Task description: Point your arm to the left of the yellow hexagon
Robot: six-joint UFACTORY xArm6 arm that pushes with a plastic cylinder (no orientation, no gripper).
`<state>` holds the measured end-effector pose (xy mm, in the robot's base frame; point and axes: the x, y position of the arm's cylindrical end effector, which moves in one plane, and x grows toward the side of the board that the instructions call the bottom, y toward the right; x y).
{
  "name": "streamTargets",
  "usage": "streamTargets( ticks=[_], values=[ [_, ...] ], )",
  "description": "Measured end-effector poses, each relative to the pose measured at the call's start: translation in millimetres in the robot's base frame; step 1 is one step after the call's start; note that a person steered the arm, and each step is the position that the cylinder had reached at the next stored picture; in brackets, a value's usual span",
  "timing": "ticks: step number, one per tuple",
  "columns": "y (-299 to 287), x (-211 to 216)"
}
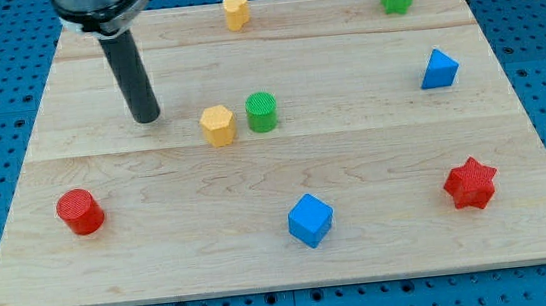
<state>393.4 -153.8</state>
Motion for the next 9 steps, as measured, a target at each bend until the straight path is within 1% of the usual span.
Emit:
streamTargets(
  ticks=[2, 3, 4, 5, 9],
  values=[
    [-0.1, 0.0],
    [0.1, 17.5],
    [12.8, 29.1],
    [15.6, 33.2],
    [17.1, 24.5]
  ],
)
